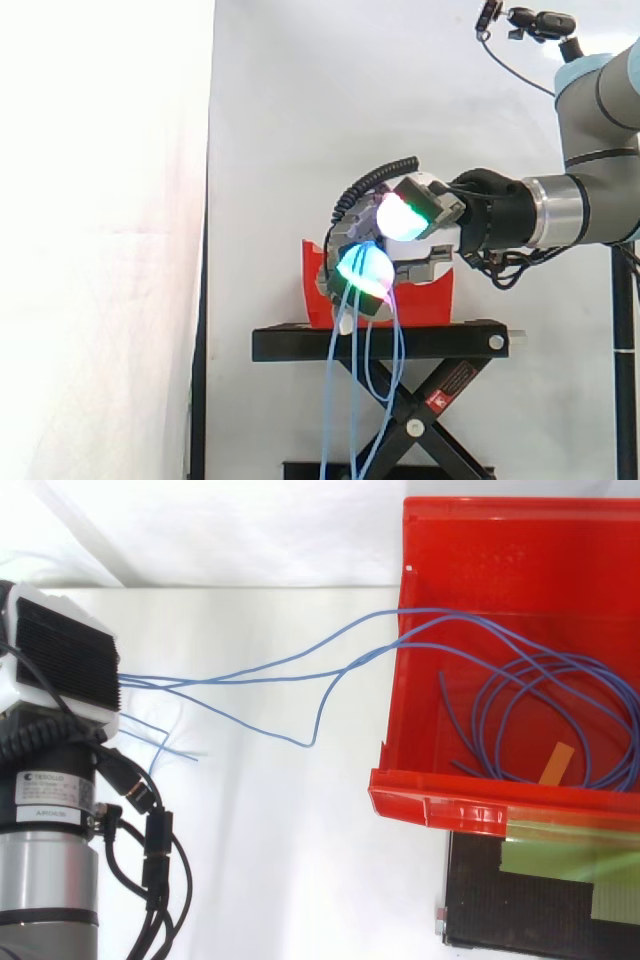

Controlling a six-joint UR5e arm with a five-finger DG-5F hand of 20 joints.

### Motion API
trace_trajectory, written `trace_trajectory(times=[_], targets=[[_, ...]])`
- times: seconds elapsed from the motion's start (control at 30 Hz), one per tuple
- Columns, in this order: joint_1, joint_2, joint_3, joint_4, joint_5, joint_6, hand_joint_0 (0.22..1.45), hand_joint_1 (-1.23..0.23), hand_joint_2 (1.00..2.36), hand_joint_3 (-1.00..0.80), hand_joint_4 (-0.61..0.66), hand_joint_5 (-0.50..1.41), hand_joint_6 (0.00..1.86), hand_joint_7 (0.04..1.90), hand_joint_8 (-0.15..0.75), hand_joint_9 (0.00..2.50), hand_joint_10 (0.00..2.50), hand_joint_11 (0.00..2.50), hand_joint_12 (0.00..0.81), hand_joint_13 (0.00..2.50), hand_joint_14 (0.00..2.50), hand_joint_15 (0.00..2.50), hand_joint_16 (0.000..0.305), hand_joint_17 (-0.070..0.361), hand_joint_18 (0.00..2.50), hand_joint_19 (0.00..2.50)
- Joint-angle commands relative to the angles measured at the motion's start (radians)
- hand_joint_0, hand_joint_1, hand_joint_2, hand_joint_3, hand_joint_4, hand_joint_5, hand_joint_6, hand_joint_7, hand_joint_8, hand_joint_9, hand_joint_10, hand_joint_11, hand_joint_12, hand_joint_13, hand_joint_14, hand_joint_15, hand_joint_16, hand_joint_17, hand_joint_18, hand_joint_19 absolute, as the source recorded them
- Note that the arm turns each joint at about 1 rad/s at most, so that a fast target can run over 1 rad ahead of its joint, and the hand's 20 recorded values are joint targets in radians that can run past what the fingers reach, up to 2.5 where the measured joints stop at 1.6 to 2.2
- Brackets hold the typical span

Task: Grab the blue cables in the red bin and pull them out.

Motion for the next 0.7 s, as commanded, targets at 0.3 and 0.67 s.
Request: trace_trajectory(times=[0.3, 0.67], targets=[[0.000, 0.000, 0.000, 0.000, 0.002, 0.000, 0.67, -0.73, 1.00, -1.00, 0.25, 0.84, 0.21, 0.65, 0.406, 0.78, 0.20, 1.41, 0.466, 1.13, 0.01, 1.17, 0.049, 0.111, 0.58, 0.74], [0.000, 0.000, 0.002, 0.001, 0.000, 0.000, 0.63, -0.71, 1.00, -1.00, 0.26, 0.87, 0.17, 0.68, 0.406, 0.93, 0.09, 1.48, 0.499, 1.18, 0.01, 1.17, 0.052, 0.117, 0.63, 0.72]])
